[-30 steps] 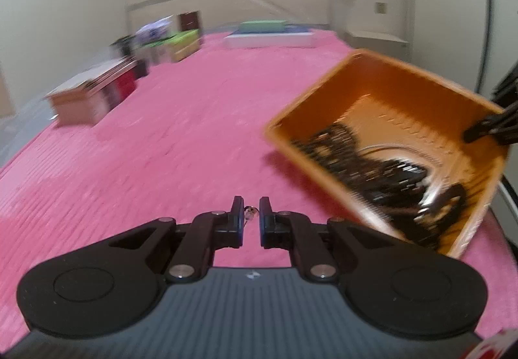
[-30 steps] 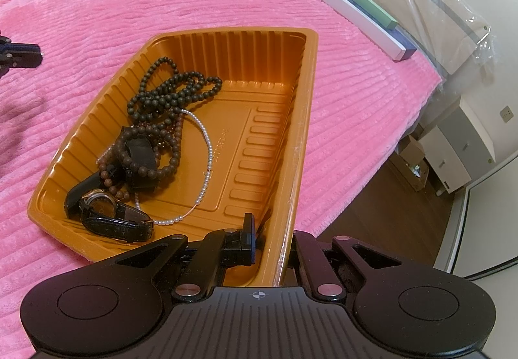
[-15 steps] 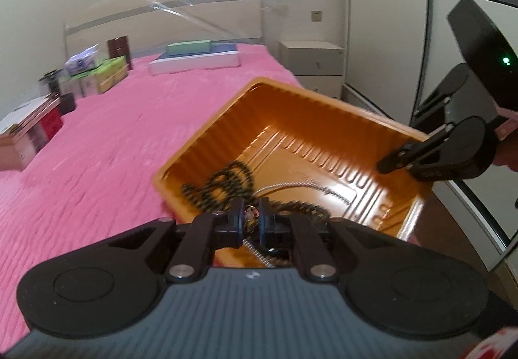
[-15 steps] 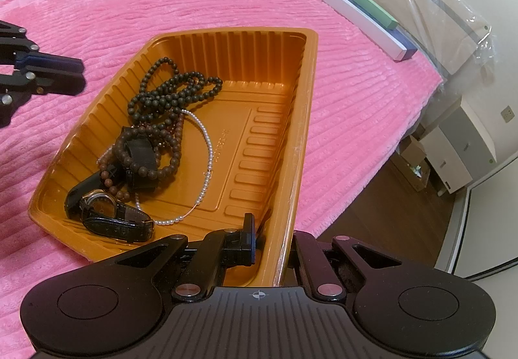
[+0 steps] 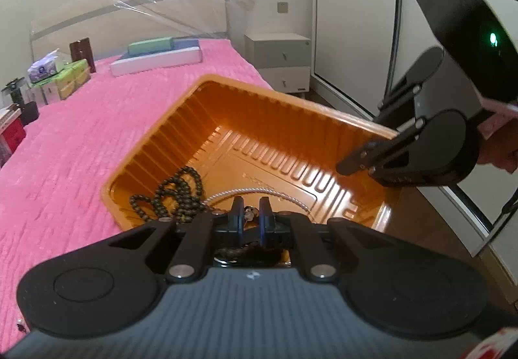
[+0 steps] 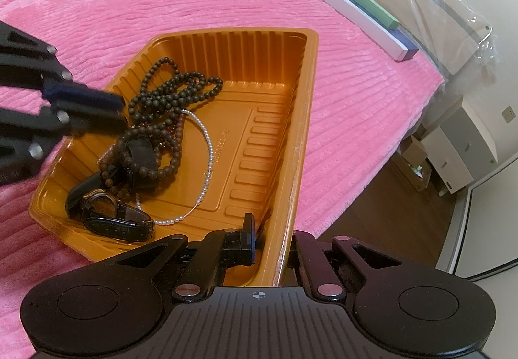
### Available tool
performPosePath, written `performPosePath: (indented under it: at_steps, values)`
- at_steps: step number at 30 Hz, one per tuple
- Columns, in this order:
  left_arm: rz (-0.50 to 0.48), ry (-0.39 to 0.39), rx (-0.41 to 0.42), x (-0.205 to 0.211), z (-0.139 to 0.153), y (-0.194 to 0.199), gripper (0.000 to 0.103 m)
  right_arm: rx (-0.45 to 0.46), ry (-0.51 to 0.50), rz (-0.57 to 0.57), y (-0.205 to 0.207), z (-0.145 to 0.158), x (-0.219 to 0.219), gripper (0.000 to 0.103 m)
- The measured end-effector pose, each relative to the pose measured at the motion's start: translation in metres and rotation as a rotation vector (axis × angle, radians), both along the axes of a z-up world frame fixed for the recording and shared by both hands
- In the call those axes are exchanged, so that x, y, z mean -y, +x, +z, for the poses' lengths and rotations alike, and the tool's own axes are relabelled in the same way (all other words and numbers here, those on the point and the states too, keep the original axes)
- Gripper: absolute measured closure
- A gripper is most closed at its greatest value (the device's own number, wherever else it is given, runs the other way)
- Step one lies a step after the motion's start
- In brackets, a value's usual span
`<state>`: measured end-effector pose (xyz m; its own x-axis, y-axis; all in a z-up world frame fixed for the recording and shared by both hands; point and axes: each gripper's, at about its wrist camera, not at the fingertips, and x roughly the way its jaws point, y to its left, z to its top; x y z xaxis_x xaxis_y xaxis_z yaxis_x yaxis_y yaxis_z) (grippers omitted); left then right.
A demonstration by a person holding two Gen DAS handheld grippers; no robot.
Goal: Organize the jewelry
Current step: 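Carry the small charm into the tray and open the left tool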
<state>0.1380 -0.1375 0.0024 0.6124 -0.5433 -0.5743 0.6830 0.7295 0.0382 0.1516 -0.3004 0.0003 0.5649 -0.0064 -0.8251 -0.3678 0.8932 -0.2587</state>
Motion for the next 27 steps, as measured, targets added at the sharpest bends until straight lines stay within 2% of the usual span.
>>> performPosePath:
  at_steps: [9, 14, 22, 27]
  values:
    - [-0.012, 0.012, -0.012, 0.007, -0.007, 0.002, 0.095, 0.0, 0.001, -0.001, 0.0, 0.0, 0.0, 0.098]
    - [-0.005, 0.014, -0.012, 0.006, -0.006, 0.001, 0.085, 0.0, 0.001, 0.0, 0.0, 0.0, 0.0, 0.098]
    - [0.03, -0.003, -0.003, -0.003, -0.002, 0.002, 0.085, 0.0, 0.001, 0.0, 0.0, 0.0, 0.0, 0.098]
    - [0.1, -0.023, 0.009, -0.025, 0.001, 0.001, 0.085, 0.0, 0.001, 0.0, 0.0, -0.001, 0.001, 0.098]
